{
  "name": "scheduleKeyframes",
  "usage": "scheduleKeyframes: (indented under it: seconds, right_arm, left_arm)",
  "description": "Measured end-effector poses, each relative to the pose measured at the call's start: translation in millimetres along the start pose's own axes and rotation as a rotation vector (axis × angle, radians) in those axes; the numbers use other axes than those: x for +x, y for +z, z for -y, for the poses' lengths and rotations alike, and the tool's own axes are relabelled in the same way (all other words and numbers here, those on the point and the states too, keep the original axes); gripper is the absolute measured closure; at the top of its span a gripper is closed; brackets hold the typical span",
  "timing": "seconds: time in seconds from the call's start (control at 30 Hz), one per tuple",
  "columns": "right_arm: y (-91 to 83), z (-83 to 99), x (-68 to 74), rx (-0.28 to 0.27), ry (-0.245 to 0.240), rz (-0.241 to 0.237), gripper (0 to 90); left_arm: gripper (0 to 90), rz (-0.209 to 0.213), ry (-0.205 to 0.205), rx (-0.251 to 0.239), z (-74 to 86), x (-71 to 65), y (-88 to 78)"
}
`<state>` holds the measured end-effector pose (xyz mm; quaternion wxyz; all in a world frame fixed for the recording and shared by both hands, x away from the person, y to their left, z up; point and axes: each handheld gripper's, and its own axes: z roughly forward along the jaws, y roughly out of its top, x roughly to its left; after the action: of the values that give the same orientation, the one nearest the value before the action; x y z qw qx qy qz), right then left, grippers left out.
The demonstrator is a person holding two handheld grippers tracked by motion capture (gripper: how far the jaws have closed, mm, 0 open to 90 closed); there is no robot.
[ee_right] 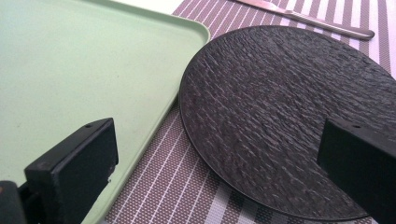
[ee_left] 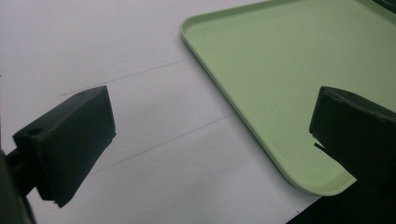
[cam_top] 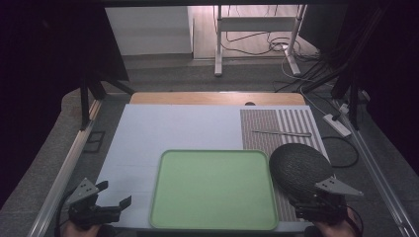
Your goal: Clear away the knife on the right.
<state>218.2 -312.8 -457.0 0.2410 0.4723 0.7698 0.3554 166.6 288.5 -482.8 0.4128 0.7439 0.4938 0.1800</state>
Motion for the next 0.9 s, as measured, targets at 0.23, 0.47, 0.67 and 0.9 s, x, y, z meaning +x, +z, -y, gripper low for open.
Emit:
scheduleKeyframes:
  seconds: [0.23,0.47,0.67,0.9]
  right_arm:
    - [-0.5,0.3,2.1,-0.005,-0.023,0.004,0.0]
    - [-1.0,0.7,3.1,0.000,-0.024,-0.003,0.0]
    - [0.9,-0.1,3.4,0.021,-0.027,-0.012,0.0]
    - [3.5,-1.0,4.6,0.046,-0.044,-0.014,0.0]
  left_arm:
    - [0.1,0.007,-0.008,-0.003,0.0,1.3,-0.1]
    - [0.1,0.015,-0.015,-0.010,0.0,2.6,0.1]
    - [0.0,0.018,-0.018,-0.007,-0.3,3.0,0.4]
    - [0.0,0.014,-0.008,0.006,-0.7,1.5,1.5]
